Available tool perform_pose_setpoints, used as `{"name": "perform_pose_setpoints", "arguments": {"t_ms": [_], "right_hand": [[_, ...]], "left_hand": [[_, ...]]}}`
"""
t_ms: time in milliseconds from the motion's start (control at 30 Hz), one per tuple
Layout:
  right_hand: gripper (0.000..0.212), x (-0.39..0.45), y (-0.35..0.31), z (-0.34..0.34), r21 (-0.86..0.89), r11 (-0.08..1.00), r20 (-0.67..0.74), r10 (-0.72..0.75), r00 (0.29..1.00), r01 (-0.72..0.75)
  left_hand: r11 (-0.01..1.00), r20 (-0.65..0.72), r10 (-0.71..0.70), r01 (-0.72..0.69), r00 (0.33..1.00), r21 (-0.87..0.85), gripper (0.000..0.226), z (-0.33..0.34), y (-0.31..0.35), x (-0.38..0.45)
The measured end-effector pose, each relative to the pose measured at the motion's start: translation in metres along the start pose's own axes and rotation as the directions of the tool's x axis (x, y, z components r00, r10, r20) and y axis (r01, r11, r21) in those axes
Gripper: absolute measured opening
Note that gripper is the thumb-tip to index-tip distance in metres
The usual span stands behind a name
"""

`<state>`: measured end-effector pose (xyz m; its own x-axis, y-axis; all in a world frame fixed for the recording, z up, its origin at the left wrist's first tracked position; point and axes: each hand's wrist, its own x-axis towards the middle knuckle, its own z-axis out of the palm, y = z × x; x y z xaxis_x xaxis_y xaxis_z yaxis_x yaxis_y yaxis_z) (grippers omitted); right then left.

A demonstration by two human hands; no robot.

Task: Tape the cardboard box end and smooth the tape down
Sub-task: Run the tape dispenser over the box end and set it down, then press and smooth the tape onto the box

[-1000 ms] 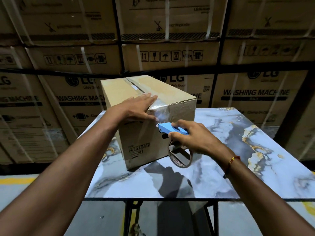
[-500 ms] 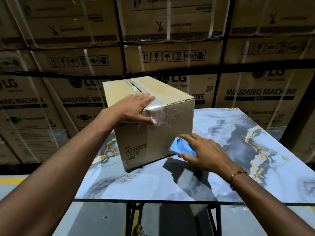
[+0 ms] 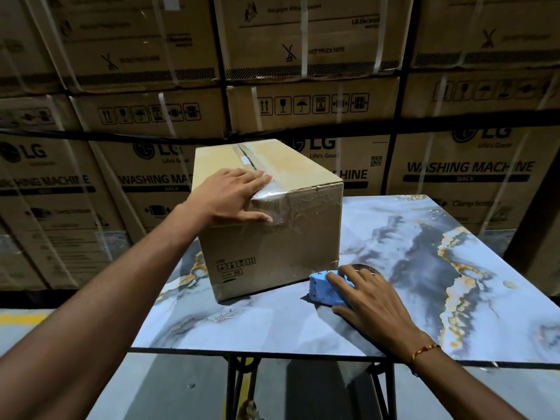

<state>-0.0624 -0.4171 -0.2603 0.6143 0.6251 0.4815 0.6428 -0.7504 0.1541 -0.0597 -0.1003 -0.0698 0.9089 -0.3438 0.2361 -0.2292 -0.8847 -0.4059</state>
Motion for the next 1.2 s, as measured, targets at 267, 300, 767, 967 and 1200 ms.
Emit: {"name": "perform_pose_setpoints", "arguments": {"t_ms": [267,300,767,967,1200], "right_hand": [[0.031,0.042,-0.016,-0.033,0.470,0.872,-0.072,0.188,0.980,-0.133],[0.029,0.056,-0.020,-0.040,0.675,0.713,-0.005,0.263,0.965,-0.191],[0.051,0.137,-0.063,-0.060,0.864,-0.277,0.499,0.365,0.786,-0.420],[0.045,0.141,-0.068,-0.050,0.883,-0.324,0.456,0.418,0.786,-0.340],[0.040,0.137,-0.073,-0.045,0.916,-0.285,0.389,0.470,0.792,-0.281]], "left_hand": [[0.999,-0.032,-0.018,0.019,0.999,0.036,0.107,0.001,0.005,-0.006],[0.999,-0.029,-0.021,0.022,0.999,0.032,0.105,0.001,0.006,-0.006],[1.000,0.009,-0.010,0.010,1.000,0.014,0.097,-0.001,0.005,-0.005],[1.000,0.007,-0.014,0.014,1.000,0.019,0.096,0.000,0.005,-0.005],[1.000,0.039,-0.014,0.015,0.999,-0.023,0.104,0.001,0.003,-0.002]]}}
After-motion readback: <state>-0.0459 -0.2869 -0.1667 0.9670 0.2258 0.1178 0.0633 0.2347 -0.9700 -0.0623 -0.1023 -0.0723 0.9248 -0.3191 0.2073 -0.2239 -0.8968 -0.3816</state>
